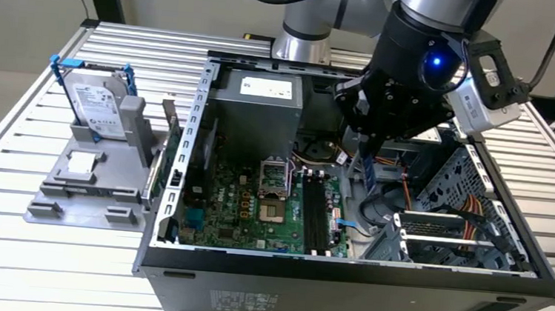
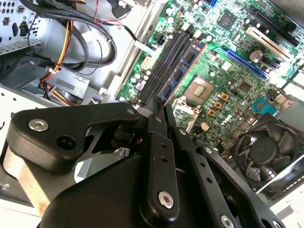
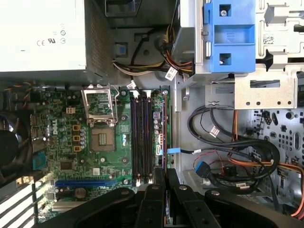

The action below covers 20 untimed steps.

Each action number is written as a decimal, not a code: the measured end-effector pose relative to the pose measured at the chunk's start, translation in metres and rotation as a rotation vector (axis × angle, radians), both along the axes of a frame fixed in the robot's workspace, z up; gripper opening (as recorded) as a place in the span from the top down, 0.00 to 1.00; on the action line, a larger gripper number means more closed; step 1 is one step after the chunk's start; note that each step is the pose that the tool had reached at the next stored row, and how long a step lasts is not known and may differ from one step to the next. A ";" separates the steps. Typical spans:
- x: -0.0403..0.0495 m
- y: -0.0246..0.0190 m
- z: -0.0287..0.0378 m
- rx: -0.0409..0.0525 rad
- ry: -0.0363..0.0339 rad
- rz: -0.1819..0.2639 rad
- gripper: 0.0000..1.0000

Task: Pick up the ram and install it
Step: 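Insert the ram into the slot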

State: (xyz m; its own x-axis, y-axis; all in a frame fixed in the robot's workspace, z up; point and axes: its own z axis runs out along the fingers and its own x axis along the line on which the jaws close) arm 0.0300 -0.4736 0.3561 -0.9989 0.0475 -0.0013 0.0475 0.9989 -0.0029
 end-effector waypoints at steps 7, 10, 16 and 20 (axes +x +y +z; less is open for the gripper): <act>0.0000 0.0000 -0.0029 0.0000 0.0000 0.000 1.00; 0.0000 0.0000 -0.0043 0.0001 0.0000 0.000 1.00; 0.0000 0.0000 -0.0068 0.0001 0.0000 0.000 1.00; 0.0000 0.0000 -0.0086 0.0000 0.0000 0.000 1.00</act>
